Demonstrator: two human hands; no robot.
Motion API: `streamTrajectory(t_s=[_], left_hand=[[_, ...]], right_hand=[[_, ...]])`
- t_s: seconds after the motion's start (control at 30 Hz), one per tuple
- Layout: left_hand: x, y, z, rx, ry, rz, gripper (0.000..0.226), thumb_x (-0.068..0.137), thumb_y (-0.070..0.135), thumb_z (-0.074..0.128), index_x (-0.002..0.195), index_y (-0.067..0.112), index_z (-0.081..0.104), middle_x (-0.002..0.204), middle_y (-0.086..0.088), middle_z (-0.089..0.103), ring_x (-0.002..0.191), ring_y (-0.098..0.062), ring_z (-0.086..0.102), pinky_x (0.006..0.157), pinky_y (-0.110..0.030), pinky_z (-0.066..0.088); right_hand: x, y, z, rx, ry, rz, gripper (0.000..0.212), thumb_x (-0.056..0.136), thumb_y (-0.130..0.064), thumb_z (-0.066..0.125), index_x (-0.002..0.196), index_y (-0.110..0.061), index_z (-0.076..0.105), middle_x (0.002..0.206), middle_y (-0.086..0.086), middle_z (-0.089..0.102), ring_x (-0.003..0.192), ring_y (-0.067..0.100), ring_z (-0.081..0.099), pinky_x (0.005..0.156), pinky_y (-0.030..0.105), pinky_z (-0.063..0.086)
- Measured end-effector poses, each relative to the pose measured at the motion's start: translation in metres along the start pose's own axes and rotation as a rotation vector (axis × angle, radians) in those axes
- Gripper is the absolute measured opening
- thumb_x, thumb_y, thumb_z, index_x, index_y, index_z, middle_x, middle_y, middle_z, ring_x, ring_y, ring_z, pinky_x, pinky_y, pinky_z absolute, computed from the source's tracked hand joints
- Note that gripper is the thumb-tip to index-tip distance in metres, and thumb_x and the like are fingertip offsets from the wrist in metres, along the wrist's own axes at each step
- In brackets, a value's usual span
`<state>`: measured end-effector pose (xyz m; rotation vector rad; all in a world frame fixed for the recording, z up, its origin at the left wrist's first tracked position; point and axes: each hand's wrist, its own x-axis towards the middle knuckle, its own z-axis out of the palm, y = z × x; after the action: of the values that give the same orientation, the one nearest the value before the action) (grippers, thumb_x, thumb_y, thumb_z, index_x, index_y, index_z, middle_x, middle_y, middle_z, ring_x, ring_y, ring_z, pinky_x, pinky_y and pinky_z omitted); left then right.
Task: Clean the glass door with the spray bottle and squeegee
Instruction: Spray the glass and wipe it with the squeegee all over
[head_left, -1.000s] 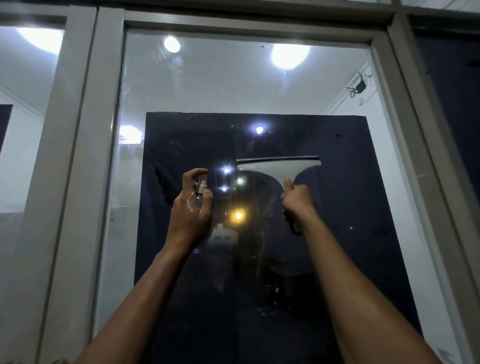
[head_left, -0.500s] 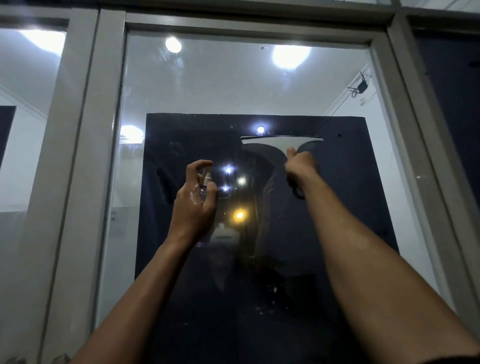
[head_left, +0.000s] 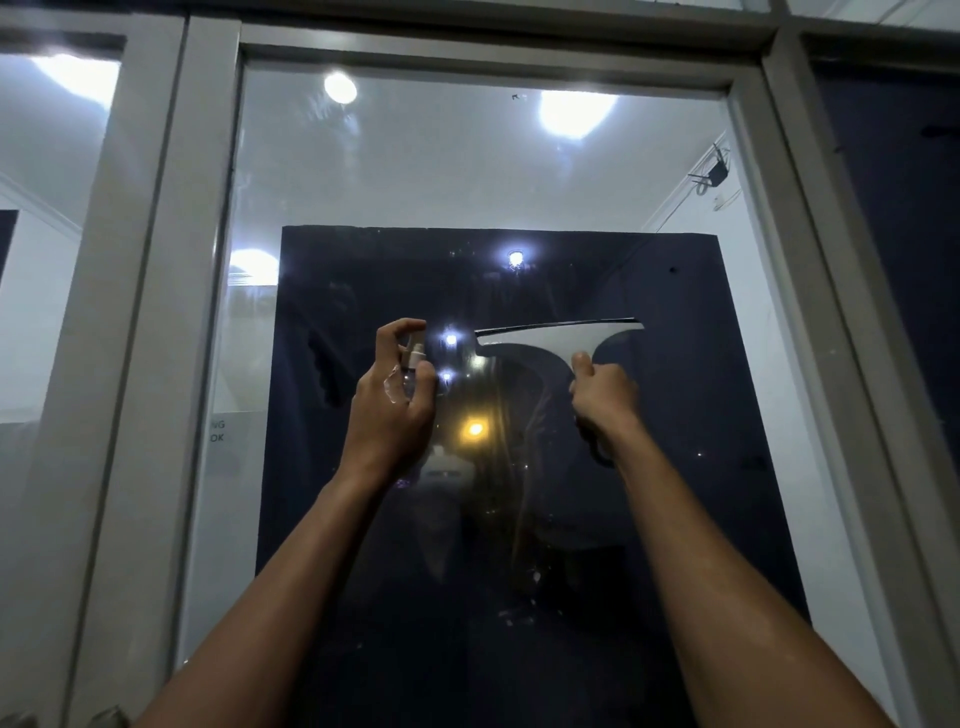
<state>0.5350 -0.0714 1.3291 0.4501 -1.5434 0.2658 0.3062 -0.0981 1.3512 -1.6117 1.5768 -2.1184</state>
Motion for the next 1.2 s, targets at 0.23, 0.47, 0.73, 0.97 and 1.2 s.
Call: streamTrajectory(t_s=[0.23,0.47,0.73,0.97,1.2], left_hand=[[0.041,0.004,0.01,0.085,0.067,0.057,0.032,0.103,0.015,0.043,0.135,0.016,0.041,0.075,-0.007,0.058,0.061,-0.018,0.056,0.056,-0.031,0.045],[0.084,0.009,0.014,0.182,0.165,0.084,0.031,0.1,0.016,0.045,0.13,0.011,0.041,0.086,-0.005,0.059,0.07,-0.024,0.056,0.063,-0.034,0.04],[0.095,0.013,0.017,0.14,0.075,0.183,0.034,0.1,0.015,0.044,0.134,0.011,0.041,0.079,0.004,0.055,0.072,-0.024,0.054,0.067,-0.036,0.043],[0.101,0.022,0.028,0.002,-0.023,0.2,0.034,0.101,0.016,0.042,0.135,0.018,0.038,0.077,-0.003,0.056,0.061,-0.02,0.052,0.063,-0.043,0.049],[0.106,0.027,0.036,0.044,0.063,0.242,0.034,0.102,0.014,0.043,0.135,0.009,0.039,0.077,0.005,0.054,0.063,-0.014,0.05,0.063,-0.033,0.041]], right_hand=[[0.001,0.002,0.0,0.063,-0.01,-0.069,0.06,0.105,-0.051,0.032,0.076,-0.007,0.062,0.085,0.019,0.07,0.084,0.036,0.069,0.077,0.048,0.058],[0.005,0.023,0.01,0.166,-0.053,-0.084,0.061,0.102,-0.055,0.037,0.063,-0.012,0.055,0.065,0.009,0.06,0.061,0.026,0.058,0.061,0.04,0.048],[0.01,0.039,0.014,0.263,-0.012,-0.084,0.059,0.101,-0.056,0.037,0.058,-0.017,0.046,0.057,0.004,0.049,0.06,0.024,0.053,0.06,0.038,0.042],[0.011,0.043,0.009,0.298,0.032,-0.071,0.06,0.098,-0.06,0.037,0.057,-0.017,0.048,0.057,0.004,0.053,0.06,0.026,0.054,0.062,0.042,0.047],[0.014,0.048,0.002,0.313,0.053,-0.061,0.06,0.098,-0.059,0.037,0.055,-0.019,0.048,0.05,-0.002,0.052,0.054,0.023,0.053,0.058,0.039,0.047]])
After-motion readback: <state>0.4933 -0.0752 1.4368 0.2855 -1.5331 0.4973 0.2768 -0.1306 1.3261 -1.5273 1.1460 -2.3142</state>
